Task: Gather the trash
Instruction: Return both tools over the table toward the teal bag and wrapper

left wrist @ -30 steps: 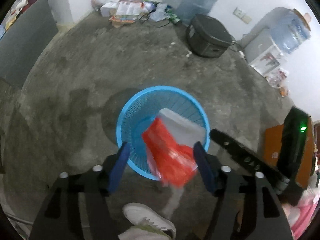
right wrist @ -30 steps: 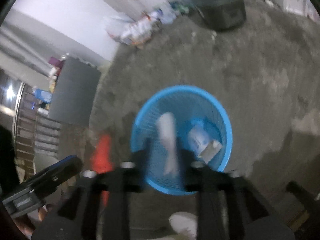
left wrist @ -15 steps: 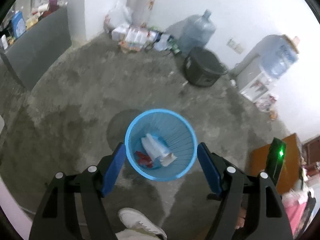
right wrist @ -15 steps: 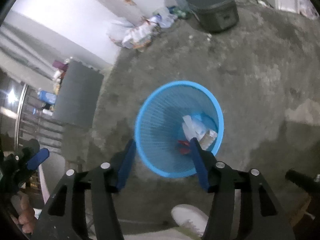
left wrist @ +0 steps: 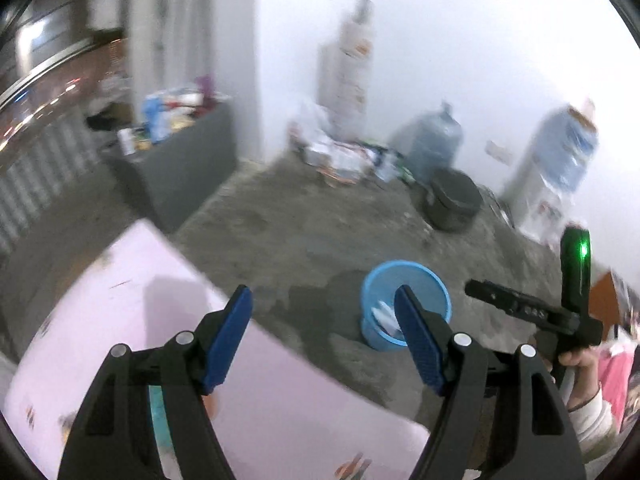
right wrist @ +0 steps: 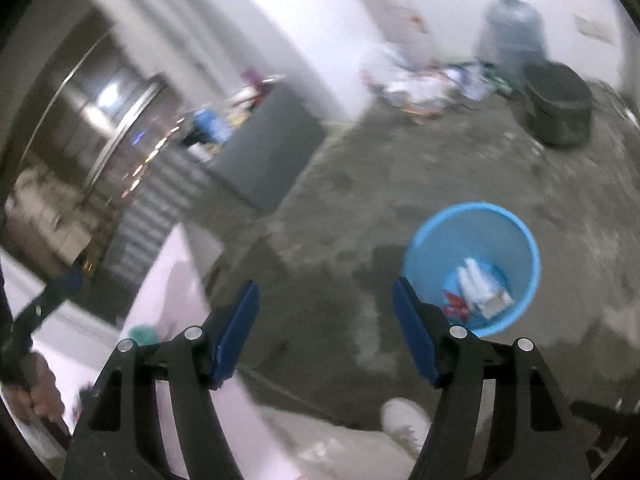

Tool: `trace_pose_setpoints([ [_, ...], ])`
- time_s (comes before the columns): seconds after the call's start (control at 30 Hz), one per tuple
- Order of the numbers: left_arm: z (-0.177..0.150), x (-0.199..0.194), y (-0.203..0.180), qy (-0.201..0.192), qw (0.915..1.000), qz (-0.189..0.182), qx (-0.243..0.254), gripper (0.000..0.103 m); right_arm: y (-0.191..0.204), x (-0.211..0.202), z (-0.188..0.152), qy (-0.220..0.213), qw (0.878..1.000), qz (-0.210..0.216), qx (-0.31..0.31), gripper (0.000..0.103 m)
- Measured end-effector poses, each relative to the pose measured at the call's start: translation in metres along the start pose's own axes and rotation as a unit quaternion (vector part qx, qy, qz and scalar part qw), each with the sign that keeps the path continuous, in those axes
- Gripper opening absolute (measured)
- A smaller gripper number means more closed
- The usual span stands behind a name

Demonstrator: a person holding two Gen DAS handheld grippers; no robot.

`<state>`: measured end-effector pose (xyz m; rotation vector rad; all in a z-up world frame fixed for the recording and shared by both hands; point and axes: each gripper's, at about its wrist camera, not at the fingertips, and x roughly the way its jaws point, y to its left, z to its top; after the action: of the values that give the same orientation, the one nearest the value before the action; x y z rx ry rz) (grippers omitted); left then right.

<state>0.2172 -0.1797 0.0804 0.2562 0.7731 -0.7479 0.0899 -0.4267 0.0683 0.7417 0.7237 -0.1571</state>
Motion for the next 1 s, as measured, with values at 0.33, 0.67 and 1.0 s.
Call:
trace_pose_setpoints([
  [0.33, -0.039, -0.112, 0.086, -0.065, 0.9888, 0.097, -0.093, 0.071, 0.090, 0.014, -0.006, 0.033, 0.991, 0.084, -0.094, 0.066],
  [0.67, -0.083, -0.150, 0.134, -0.075, 0.9777, 0.129, -0.148, 0.072, 0.153, 0.040, -0.017, 0.078, 0.978, 0.116, -0.153, 0.066],
  [1.0, -0.119, -0.144, 0.214, -0.008, 0.9660, 0.122, -0.228, 0.071, 0.199, 0.071, -0.032, 0.120, 0.965, 0.127, -0.196, 0.066],
])
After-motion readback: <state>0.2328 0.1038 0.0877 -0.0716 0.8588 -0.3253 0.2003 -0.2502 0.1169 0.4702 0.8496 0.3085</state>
